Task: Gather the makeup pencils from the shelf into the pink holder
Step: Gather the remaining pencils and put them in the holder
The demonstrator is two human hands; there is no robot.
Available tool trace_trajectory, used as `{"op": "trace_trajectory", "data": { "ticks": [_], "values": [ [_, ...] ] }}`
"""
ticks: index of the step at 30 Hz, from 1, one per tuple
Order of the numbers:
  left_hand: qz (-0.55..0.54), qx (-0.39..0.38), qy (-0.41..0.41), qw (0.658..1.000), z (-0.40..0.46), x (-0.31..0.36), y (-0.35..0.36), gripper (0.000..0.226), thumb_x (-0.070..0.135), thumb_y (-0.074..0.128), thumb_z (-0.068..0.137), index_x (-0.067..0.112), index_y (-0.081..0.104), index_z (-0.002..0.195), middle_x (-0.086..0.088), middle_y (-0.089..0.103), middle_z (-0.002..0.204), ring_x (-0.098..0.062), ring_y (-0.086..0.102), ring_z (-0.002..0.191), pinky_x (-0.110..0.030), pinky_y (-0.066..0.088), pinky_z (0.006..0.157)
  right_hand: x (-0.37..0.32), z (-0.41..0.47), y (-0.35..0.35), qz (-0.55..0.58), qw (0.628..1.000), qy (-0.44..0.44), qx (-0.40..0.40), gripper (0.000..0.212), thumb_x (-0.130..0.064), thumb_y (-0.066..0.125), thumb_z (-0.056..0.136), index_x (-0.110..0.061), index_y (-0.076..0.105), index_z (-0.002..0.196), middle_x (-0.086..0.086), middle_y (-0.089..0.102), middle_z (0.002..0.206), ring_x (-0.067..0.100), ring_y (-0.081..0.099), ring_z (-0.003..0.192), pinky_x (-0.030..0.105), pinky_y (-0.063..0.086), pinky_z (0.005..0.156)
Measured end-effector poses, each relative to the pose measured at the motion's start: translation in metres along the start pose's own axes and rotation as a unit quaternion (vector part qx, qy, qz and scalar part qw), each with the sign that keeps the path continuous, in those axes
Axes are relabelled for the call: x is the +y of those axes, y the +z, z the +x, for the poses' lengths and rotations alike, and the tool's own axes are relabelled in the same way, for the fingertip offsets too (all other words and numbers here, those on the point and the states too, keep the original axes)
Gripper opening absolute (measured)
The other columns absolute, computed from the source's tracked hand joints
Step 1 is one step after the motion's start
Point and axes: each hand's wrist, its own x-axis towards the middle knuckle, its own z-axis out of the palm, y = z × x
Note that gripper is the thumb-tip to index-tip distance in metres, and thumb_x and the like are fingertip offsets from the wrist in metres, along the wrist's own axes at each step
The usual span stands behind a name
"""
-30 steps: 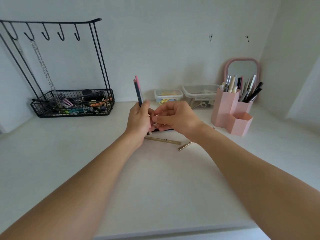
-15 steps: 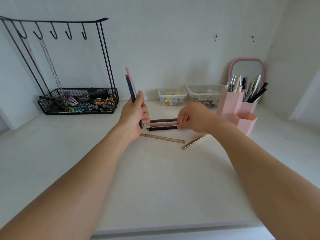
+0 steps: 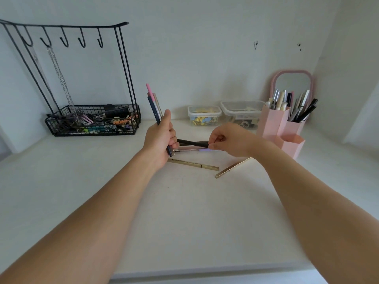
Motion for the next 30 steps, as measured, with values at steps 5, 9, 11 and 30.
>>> {"op": "trace_trajectory", "data": {
  "ticks": [5, 9, 11, 30],
  "values": [
    [-0.011, 0.013, 0.022, 1.0, -0.004, 0.005, -0.001, 0.049, 0.053, 0.057, 0.098, 0.021, 0.039, 0.066, 0.006, 0.022, 0.052, -0.012, 0.018, 0.043, -0.023, 0.02, 0.039, -0.005, 0.0, 0.001, -0.002, 1.0, 0.006, -0.022, 0.016, -0.023, 0.06, 0.095, -0.013, 0.071, 0.09, -0.003, 0.064, 0.075, 0.009, 0.055, 0.066, 0.021, 0.043, 0.065],
    [0.014, 0.005, 0.019, 1.0, -0.01, 0.003, 0.004, 0.042, 0.056, 0.068, 0.088, 0.019, 0.051, 0.078, 0.008, 0.022, 0.053, -0.011, 0.017, 0.043, -0.023, 0.018, 0.039, -0.018, -0.005, -0.002, 0.185, 0.982, 0.031, 0.011, 0.022, -0.019, 0.056, 0.098, -0.002, 0.065, 0.087, 0.007, 0.058, 0.073, 0.015, 0.051, 0.064, 0.028, 0.045, 0.064],
    [0.041, -0.014, 0.025, 0.999, -0.012, 0.001, 0.006, 0.039, 0.054, 0.077, 0.082, 0.02, 0.058, 0.083, 0.008, 0.02, 0.055, -0.011, 0.017, 0.045, -0.023, 0.018, 0.041, -0.029, -0.008, 0.003, 0.307, 0.951, 0.012, -0.001, 0.018, -0.015, 0.056, 0.099, -0.007, 0.064, 0.085, 0.006, 0.057, 0.071, 0.013, 0.052, 0.064, 0.026, 0.047, 0.06],
    [0.013, 0.013, 0.044, 0.999, -0.013, -0.005, 0.015, 0.046, 0.042, 0.052, 0.103, 0.02, 0.04, 0.065, 0.003, 0.048, 0.059, -0.013, 0.041, 0.05, -0.027, 0.036, 0.05, -0.05, -0.01, 0.029, 0.357, 0.934, 0.034, -0.014, 0.023, -0.024, 0.077, 0.085, -0.006, 0.063, 0.085, 0.012, 0.07, 0.079, 0.019, 0.067, 0.066, 0.029, 0.059, 0.063]
  ]
}}
